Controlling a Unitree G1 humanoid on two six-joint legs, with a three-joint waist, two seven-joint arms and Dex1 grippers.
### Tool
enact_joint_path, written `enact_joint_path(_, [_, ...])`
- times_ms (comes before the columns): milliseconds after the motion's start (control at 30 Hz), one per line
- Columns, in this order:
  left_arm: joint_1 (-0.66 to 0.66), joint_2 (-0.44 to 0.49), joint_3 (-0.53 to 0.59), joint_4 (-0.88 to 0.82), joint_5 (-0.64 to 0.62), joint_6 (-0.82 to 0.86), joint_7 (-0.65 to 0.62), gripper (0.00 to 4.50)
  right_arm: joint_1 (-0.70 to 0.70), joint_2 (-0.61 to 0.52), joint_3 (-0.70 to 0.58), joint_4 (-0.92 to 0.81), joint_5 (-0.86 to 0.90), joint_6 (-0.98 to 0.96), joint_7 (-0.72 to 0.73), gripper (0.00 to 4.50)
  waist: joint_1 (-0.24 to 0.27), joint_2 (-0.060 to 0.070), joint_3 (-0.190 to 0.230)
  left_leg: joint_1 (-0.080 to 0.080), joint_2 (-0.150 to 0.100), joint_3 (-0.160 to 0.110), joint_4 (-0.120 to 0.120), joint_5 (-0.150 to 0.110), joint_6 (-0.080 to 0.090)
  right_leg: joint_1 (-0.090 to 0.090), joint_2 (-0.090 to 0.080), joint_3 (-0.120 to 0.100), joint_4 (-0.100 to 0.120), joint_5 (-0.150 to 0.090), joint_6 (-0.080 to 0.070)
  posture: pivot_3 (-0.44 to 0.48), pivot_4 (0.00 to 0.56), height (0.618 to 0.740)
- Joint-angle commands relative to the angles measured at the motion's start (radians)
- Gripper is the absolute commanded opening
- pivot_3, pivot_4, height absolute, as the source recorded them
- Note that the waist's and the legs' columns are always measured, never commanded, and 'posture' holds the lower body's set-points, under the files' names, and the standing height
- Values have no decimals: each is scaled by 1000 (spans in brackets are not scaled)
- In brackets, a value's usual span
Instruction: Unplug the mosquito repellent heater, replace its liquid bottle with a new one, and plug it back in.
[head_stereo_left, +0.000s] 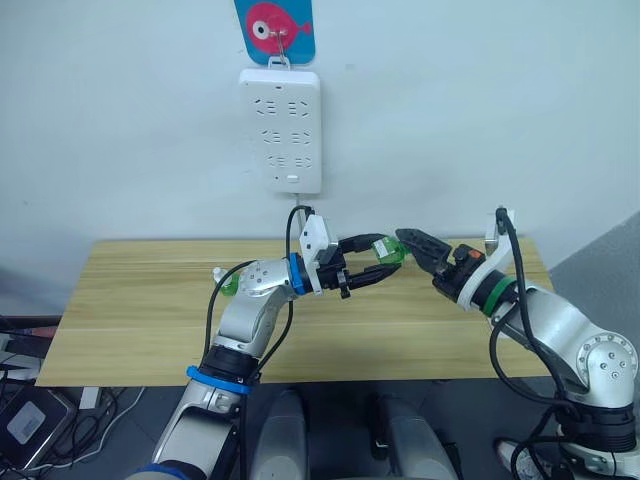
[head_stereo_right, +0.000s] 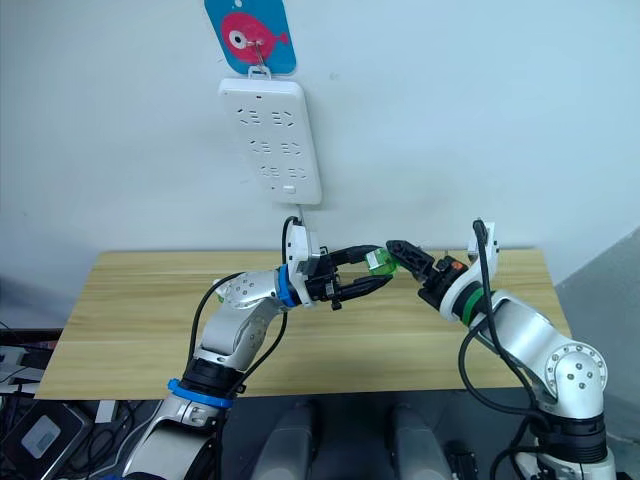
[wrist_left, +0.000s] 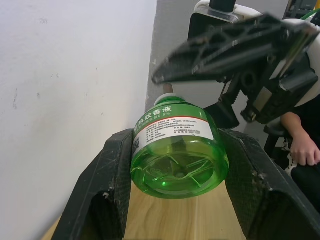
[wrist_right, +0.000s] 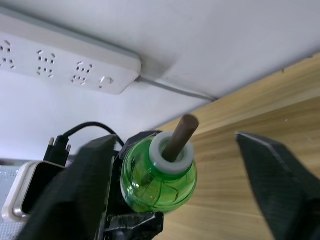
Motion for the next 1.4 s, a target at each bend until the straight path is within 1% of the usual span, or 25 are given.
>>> enact_joint_path(33, [-7, -6, -13, -44, -2, -8, -7, 2267, -12, -21, 14, -27, 28, -24, 19, 2500, 0, 0, 0, 0, 0, 0, 0, 0, 0, 0, 0, 0, 0, 0, 0, 211, 264, 740])
enact_joint_path(167, [-5, -10, -18, -45, -7, -9, -14, 2267, -11, -34, 28, -28, 31, -43, 22, 1021, 0, 0, 0, 0, 0, 0, 0, 0, 0, 0, 0, 0, 0, 0, 0, 209, 263, 740])
enact_joint_path(200, [-5, -11, -19, -45, -11, -6, -20, 2267, -10, -34, 30, -27, 32, -49, 22, 830, 0, 0, 0, 0, 0, 0, 0, 0, 0, 0, 0, 0, 0, 0, 0, 208, 264, 740])
enact_joint_path(333, [-6, -1, -25, -43, -12, 9, -31, 2267, -1, -43, 28, -31, 33, -65, 25, 831, -1, 0, 0, 0, 0, 0, 0, 0, 0, 0, 0, 0, 0, 0, 0, 206, 263, 740])
enact_joint_path(400, [-8, 7, -27, -39, -8, 30, -27, 2999, 11, -54, 24, -29, 26, -68, 33, 831, 0, 0, 0, 0, 0, 0, 0, 0, 0, 0, 0, 0, 0, 0, 0, 205, 264, 740])
enact_joint_path(433, [-10, 14, -31, -37, -6, 48, -27, 3237, 21, -62, 19, -27, 16, -68, 40, 831, 1, 0, 0, 0, 0, 0, 0, 0, 0, 0, 0, 0, 0, 0, 0, 205, 264, 740])
enact_joint_path(467, [-10, 25, -40, -29, 10, 42, -34, 3577, 31, -75, 11, -17, -15, -65, 57, 831, 1, 0, 0, 0, 0, 0, 0, 0, 0, 0, 0, 0, 0, 0, 0, 205, 261, 740])
enact_joint_path(567, [-10, 48, -53, -4, 51, 17, -38, 4478, 45, -151, 18, 14, -201, -31, 151, 831, 0, 0, 0, 0, 0, 0, 0, 0, 0, 0, 0, 0, 0, 0, 0, 206, 263, 740])
enact_joint_path(600, [-10, 50, -49, -3, 55, 18, -29, 4496, 47, -175, 35, 26, -296, -31, 183, 831, 0, 0, 0, 0, 0, 0, 0, 0, 0, 0, 0, 0, 0, 0, 0, 210, 263, 740])
enact_joint_path(633, [-4, 51, -48, -13, 60, 32, -13, 4500, 51, -207, 77, 36, -447, -50, 231, 831, 0, 0, 0, 0, 0, 0, 0, 0, 0, 0, 0, 0, 0, 0, 0, 212, 262, 740])
enact_joint_path(700, [5, 52, -47, -27, 65, 46, 2, 4500, 57, -235, 135, 46, -649, -78, 305, 831, 1, 0, 0, 1, 0, 0, 0, 0, 0, 0, 0, 0, 0, 0, 0, 218, 261, 740])
enact_joint_path(733, [16, 55, -57, -40, 71, 45, 1, 4500, 64, -266, 199, 52, -792, -118, 366, 831, 1, 0, 0, 1, 0, 0, 0, 0, 0, 0, 0, 0, 0, 0, 0, 226, 261, 740])
enact_joint_path(800, [42, 73, -99, -77, 79, 64, -30, 4500, 87, -306, 335, 126, -1122, -267, 441, 831, 3, 0, 0, 1, 0, 0, -1, 0, 0, -1, 0, 0, 0, 0, 0, 236, 262, 740])
enact_joint_path(867, [49, 78, -133, -83, 105, 60, -34, 4500, 104, -294, 406, 209, -1331, -392, 483, 831, 6, 0, 0, 1, 0, 1, -1, 0, 0, -1, 0, 0, -1, -1, 0, 251, 262, 740])
enact_joint_path(900, [49, 77, -142, -76, 119, 50, -27, 4500, 109, -275, 420, 243, -1394, -434, 497, 831, 10, 0, 0, 0, 0, 1, -1, 0, 0, -1, 0, 0, -1, -1, 0, 253, 261, 740])
enact_joint_path(1000, [35, 56, -166, -26, 189, 2, 32, 4500, 112, -203, 431, 351, -1541, -531, 519, 831, 15, 0, 0, 1, 0, 1, -1, 0, 0, -1, 0, 1, 0, -1, 0, 258, 263, 740])
enact_joint_path(1067, [18, 11, -149, 28, 210, -19, 104, 4500, 106, -139, 397, 421, -1589, -575, 520, 831, 20, 0, 0, 1, 0, 2, 0, 0, 0, -1, 0, 1, 1, -1, 0, 270, 262, 740])
enact_joint_path(1133, [7, -13, -142, 65, 226, -45, 135, 4500, 103, -96, 372, 466, -1624, -607, 538, 831, 27, 0, 0, 1, 0, 2, 0, 0, 0, -1, 0, 1, 1, -1, 0, 271, 262, 740])
enact_joint_path(1267, [-4, -15, -156, 82, 239, -84, 111, 4500, 91, -39, 341, 545, -1688, -650, 583, 831, 30, 0, 0, 1, 0, 3, 0, 0, 0, -1, 0, 2, 0, -1, 0, 265, 265, 740])
enact_joint_path(1400, [-19, -1, -145, 91, 239, -94, 97, 4500, 77, 17, 311, 627, -1730, -679, 610, 831, 30, 0, 0, 1, 0, 3, -1, 0, 0, -1, 0, 1, 1, -1, 0, 262, 268, 740])
